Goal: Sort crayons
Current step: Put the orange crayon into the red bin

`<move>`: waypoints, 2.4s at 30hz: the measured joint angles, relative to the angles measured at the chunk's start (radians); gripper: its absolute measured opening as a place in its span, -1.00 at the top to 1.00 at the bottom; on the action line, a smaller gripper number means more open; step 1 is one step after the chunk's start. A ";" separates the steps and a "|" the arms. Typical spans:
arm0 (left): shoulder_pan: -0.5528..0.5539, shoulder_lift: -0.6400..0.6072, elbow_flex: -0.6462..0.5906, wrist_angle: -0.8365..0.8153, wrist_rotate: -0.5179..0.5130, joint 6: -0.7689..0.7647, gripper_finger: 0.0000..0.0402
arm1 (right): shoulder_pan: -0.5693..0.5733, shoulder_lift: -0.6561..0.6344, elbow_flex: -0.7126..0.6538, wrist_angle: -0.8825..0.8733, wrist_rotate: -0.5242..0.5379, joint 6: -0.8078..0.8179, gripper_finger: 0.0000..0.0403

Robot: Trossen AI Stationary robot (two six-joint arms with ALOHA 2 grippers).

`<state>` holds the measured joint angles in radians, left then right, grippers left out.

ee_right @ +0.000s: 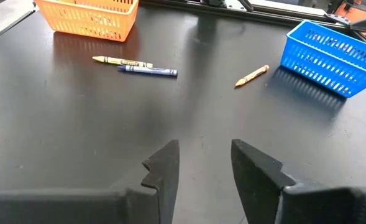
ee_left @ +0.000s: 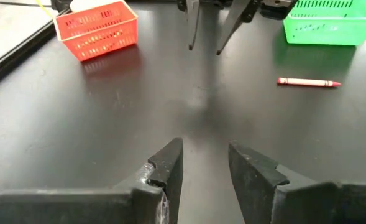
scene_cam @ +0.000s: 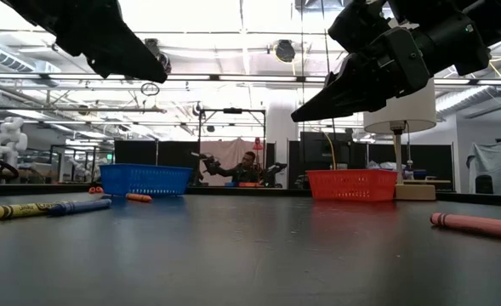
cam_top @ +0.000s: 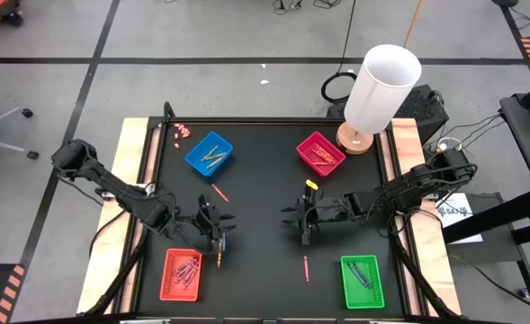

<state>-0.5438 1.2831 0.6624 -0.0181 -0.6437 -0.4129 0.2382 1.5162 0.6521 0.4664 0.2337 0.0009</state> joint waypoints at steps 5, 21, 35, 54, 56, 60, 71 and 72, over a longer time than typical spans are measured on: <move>-0.009 0.000 0.000 0.000 0.011 0.000 0.36 | 0.000 0.000 0.000 0.000 0.000 0.000 0.35; -0.014 0.049 0.000 -0.008 0.021 0.000 0.36 | 0.000 0.000 0.000 0.000 0.000 0.001 0.35; -0.014 0.109 0.000 -0.040 0.010 0.010 0.36 | 0.000 0.000 0.000 0.000 0.000 0.014 0.35; 0.114 0.107 0.231 -0.443 0.084 0.023 0.36 | 0.000 0.000 0.000 -0.001 0.000 0.013 0.35; 0.137 0.107 0.260 -0.495 0.158 0.028 0.36 | 0.000 0.000 0.000 -0.001 -0.001 0.012 0.35; 0.187 0.107 0.279 -0.576 0.194 0.088 0.36 | 0.000 0.000 0.000 -0.005 -0.002 0.012 0.35; 0.271 0.108 0.273 -0.628 0.163 0.402 0.36 | 0.000 0.001 0.000 -0.031 -0.002 0.013 0.35; 0.275 0.108 0.267 -0.628 0.163 0.427 0.36 | 0.000 0.001 0.000 -0.031 -0.002 0.014 0.35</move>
<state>-0.2691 1.3907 0.9291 -0.6462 -0.4810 0.0143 0.2382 1.5169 0.6523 0.4353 0.2315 0.0144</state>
